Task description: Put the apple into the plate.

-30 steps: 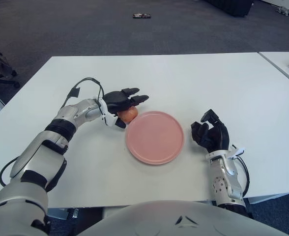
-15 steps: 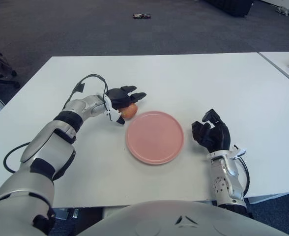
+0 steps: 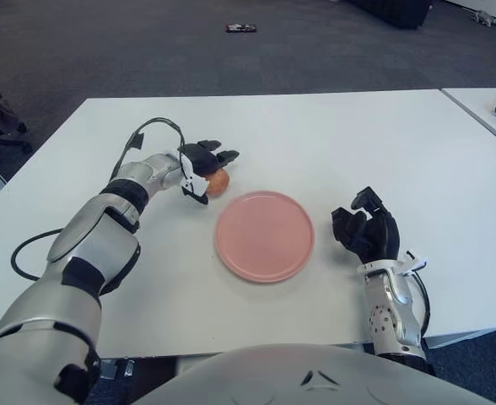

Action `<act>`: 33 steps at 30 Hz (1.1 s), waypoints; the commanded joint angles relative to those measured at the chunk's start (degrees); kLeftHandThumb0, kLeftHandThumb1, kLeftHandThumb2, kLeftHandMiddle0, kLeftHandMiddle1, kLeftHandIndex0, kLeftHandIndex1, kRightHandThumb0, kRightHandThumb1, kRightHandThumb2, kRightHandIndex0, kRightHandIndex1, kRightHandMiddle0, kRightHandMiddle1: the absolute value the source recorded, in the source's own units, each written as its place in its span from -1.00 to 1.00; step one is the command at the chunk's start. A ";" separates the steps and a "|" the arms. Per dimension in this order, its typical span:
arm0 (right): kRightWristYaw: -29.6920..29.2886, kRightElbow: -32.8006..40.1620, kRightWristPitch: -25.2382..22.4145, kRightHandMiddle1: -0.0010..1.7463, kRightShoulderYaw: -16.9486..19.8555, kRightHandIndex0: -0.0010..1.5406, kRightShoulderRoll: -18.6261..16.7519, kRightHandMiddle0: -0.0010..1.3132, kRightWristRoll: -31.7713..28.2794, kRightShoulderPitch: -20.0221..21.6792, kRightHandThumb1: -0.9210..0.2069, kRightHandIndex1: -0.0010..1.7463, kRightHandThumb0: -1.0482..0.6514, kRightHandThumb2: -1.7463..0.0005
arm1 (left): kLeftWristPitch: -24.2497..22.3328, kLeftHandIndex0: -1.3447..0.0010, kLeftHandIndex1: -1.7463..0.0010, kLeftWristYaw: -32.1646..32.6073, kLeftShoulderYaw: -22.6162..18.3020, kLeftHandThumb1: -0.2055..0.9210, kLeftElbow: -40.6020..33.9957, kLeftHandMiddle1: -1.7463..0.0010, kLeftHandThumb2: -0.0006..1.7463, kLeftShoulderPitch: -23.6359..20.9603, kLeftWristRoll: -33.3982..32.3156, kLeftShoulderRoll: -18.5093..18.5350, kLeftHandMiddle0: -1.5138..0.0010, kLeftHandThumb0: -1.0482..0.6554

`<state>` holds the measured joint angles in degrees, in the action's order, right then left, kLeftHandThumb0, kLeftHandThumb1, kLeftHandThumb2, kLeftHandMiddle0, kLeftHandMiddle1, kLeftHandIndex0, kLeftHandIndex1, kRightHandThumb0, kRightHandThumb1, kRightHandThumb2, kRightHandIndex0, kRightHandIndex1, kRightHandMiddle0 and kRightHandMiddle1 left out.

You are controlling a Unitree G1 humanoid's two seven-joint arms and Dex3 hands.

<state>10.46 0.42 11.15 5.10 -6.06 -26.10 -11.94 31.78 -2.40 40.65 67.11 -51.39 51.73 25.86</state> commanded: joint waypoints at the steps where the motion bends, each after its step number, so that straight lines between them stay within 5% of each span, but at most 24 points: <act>1: -0.27 1.40 -0.82 1.00 0.17 0.71 -1.84 0.11 -1.19 -0.33 0.31 1.00 -0.40 -0.71 | -2.18 1.00 1.00 -3.58 0.45 0.56 2.71 1.00 -0.42 2.99 -0.40 -0.21 1.00 -0.93; 9: -0.52 2.38 -1.78 1.00 0.31 0.71 -2.13 0.11 -2.03 -0.60 0.31 1.00 -0.40 -0.71 | -4.72 1.00 1.00 -4.75 -0.12 0.45 3.53 1.00 -0.35 3.42 -2.93 -0.54 1.00 -0.88; 23: -0.81 3.37 -2.49 1.00 0.38 0.71 -2.41 0.13 -4.23 -0.93 0.34 1.00 -0.41 -0.73 | -7.28 1.00 1.00 -10.49 -0.21 -0.16 4.15 0.98 0.21 2.86 -5.50 -1.12 0.98 -0.63; 27: -1.50 4.35 -3.74 1.00 0.57 0.69 -2.68 0.14 -5.48 -1.25 0.36 1.00 -0.42 -0.75 | -7.40 1.00 0.79 -12.12 -0.62 -0.21 4.25 0.77 0.25 2.71 -6.24 -1.15 0.99 -0.57; 33: -1.80 4.96 -4.10 1.00 0.74 0.72 -2.79 0.18 -6.59 -1.34 0.40 1.00 -0.43 -0.78 | -6.90 1.00 0.04 -13.36 -2.09 -0.36 4.10 0.15 0.30 2.91 -8.40 -0.96 1.00 -0.48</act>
<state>9.22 4.41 7.47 5.26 -6.09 -31.08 -13.08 25.23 -12.19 38.06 69.17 -51.97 43.09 24.79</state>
